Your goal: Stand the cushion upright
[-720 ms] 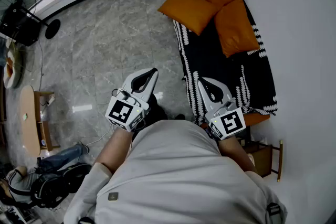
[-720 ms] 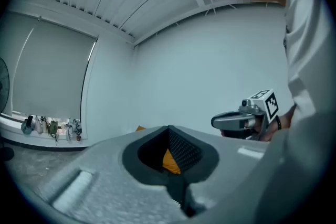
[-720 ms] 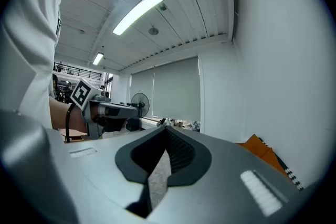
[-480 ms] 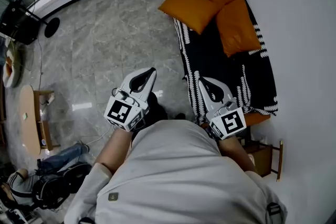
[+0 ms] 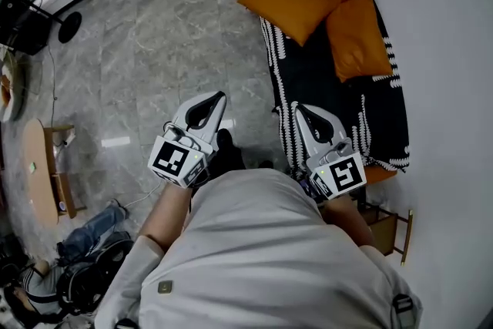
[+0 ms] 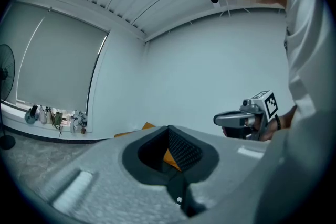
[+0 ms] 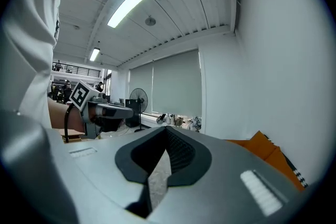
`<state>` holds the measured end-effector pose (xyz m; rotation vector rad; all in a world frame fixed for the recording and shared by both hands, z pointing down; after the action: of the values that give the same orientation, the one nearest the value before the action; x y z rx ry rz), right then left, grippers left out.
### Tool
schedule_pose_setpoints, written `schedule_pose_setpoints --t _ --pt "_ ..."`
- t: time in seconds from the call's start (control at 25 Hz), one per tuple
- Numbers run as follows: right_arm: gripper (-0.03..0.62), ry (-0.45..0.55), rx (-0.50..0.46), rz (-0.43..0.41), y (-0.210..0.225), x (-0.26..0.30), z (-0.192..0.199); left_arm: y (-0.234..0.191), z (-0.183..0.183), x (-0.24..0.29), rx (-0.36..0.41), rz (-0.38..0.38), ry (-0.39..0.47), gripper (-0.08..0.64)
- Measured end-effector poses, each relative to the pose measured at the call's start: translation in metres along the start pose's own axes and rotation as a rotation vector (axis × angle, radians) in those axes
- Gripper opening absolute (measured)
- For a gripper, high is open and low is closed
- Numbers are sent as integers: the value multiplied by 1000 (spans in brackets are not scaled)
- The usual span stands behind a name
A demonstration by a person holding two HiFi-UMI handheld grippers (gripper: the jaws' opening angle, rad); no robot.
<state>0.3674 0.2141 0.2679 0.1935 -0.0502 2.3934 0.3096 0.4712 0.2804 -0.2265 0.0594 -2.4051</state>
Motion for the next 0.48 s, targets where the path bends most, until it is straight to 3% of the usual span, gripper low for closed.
schedule_pose_setpoints --t 0.48 --pt "11 -46 -5 85 30 138 -32 -133 -21 42 7 93 -29 3"
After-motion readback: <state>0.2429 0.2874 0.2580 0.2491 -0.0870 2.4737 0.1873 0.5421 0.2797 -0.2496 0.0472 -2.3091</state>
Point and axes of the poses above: the fingertips, and each gripper's own axes: x forward along the fingers, y to its right, z out of its underside, the point moved 9 cm from there along -x, backward along the fingers, and after that the axes turned 9 degrees about -z, right-handed, at the moved point
